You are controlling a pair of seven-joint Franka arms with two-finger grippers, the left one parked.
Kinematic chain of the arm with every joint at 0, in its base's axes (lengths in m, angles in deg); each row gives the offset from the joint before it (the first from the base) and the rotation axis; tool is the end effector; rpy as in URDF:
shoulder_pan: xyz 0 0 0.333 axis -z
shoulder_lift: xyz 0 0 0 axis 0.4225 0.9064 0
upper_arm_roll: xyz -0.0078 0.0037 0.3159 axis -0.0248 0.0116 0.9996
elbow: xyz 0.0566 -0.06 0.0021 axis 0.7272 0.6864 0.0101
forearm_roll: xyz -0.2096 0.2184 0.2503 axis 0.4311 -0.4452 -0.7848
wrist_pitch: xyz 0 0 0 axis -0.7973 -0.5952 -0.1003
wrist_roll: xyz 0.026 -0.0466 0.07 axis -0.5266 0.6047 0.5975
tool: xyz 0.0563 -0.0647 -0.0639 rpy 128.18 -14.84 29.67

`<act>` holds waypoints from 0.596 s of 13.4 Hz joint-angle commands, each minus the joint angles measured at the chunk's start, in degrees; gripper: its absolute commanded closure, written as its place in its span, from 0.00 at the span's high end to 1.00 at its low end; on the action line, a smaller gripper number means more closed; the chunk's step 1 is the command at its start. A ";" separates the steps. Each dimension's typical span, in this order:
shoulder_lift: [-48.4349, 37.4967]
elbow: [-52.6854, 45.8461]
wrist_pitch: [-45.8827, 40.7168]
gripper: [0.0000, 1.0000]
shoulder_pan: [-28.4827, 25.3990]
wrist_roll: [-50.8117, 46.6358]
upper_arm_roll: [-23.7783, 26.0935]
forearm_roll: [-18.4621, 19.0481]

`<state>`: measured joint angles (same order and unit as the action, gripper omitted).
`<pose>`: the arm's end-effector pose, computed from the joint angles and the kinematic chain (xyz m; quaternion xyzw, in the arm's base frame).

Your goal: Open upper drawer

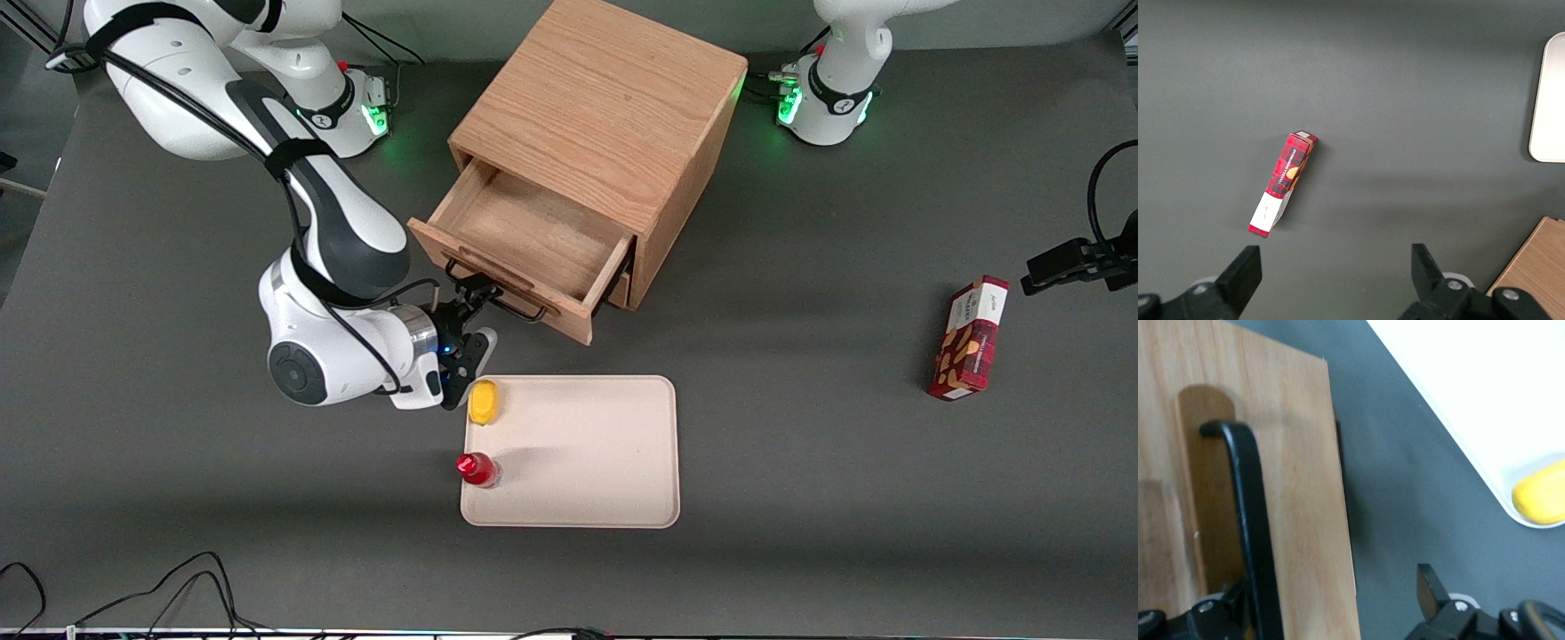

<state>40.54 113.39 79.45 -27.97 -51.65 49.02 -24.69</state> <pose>0.6174 0.3114 0.3549 -0.8569 -0.4045 0.1500 0.2821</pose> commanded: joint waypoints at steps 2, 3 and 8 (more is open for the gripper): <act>1.37 -3.43 -2.77 1.00 -0.10 0.86 -0.01 0.58; 1.89 -3.87 -2.51 1.00 -0.18 0.86 -0.10 0.67; 4.71 -8.00 -2.59 1.00 -0.01 0.86 -0.10 0.85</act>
<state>43.19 109.26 78.09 -27.92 -51.65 48.83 -24.69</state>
